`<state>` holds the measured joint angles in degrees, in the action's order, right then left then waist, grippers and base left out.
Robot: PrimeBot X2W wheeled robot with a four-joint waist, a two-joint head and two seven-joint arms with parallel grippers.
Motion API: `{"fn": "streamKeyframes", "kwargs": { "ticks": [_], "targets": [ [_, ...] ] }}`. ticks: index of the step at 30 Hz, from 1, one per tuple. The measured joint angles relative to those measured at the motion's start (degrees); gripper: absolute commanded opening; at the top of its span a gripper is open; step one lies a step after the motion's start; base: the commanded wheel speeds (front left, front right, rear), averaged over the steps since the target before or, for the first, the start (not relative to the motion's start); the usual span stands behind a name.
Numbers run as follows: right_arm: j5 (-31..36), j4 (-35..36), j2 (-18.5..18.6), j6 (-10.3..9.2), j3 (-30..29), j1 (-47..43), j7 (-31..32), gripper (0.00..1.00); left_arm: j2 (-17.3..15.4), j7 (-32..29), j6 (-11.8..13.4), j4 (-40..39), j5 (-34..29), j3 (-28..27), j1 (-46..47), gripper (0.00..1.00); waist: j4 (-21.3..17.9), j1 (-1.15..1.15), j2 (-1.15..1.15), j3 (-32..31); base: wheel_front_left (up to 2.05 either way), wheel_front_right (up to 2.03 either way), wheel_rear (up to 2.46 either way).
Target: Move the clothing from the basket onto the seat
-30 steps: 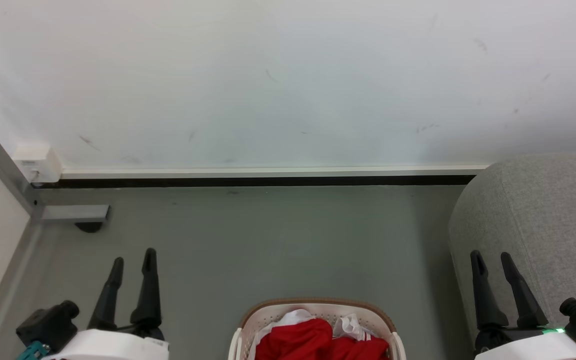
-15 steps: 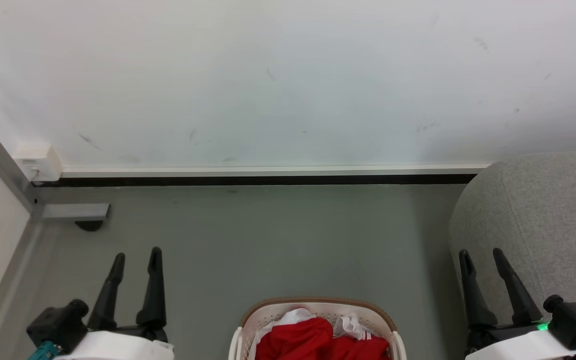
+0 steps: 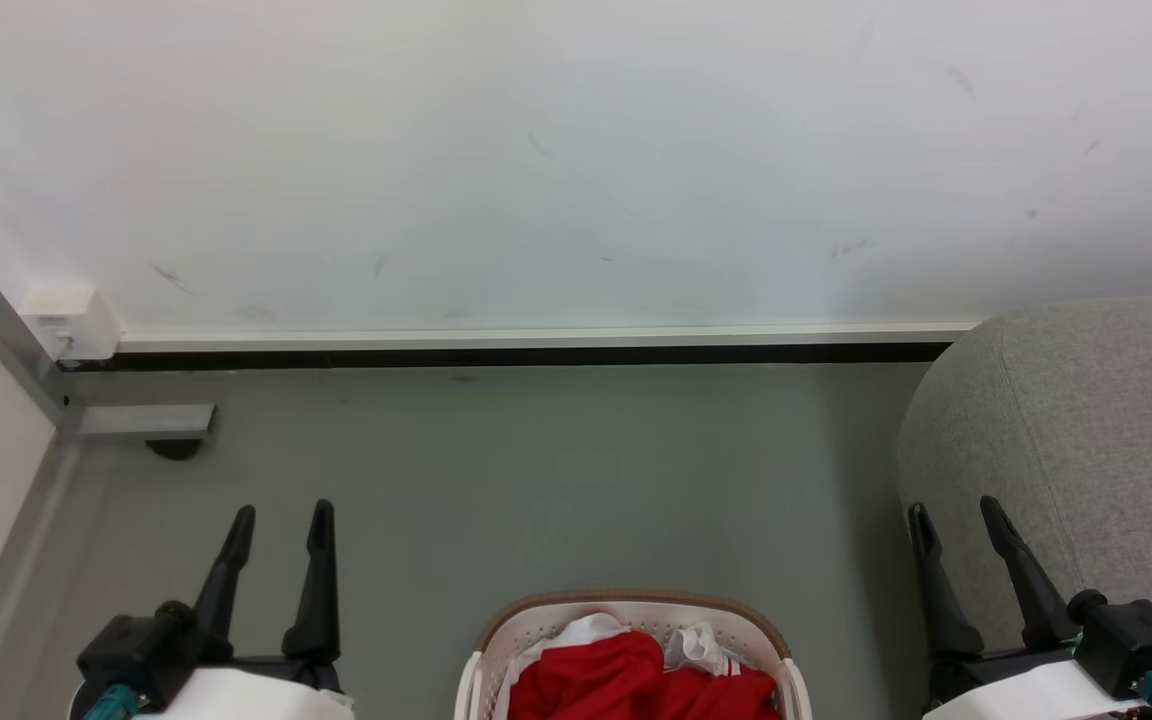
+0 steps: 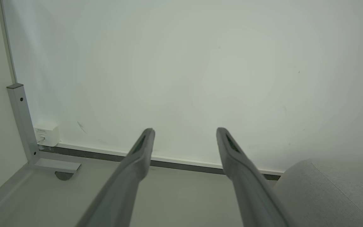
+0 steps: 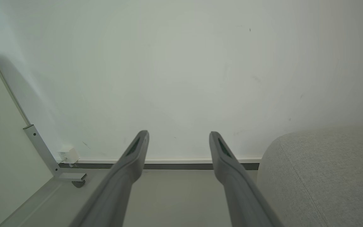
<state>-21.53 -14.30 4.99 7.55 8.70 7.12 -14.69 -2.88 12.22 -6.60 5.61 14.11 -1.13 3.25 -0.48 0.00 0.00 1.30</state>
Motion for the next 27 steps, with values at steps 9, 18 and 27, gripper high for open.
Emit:
{"fn": "streamKeyframes", "kwargs": {
  "ticks": [9,18,27],
  "targets": [
    [3.9,-0.3,-1.0,0.00,-0.5,0.2,0.0,1.00,0.0,1.0,-0.4,0.5,-3.9,0.2,0.0,1.00,-0.1,0.00,0.00,0.3,0.00,0.00,0.00],
    [7.9,-0.9,-1.6,0.00,-1.3,0.6,-0.1,1.00,0.0,2.0,-0.6,0.6,-7.5,0.4,0.1,1.00,-0.2,0.00,0.00,0.2,0.00,0.00,0.00],
    [10.9,-1.3,-2.2,0.00,-1.7,0.7,-0.1,1.00,0.0,2.9,-0.9,0.5,-10.6,0.4,0.1,1.00,-0.2,0.00,0.00,0.2,0.00,0.00,0.00]
  ]
}}
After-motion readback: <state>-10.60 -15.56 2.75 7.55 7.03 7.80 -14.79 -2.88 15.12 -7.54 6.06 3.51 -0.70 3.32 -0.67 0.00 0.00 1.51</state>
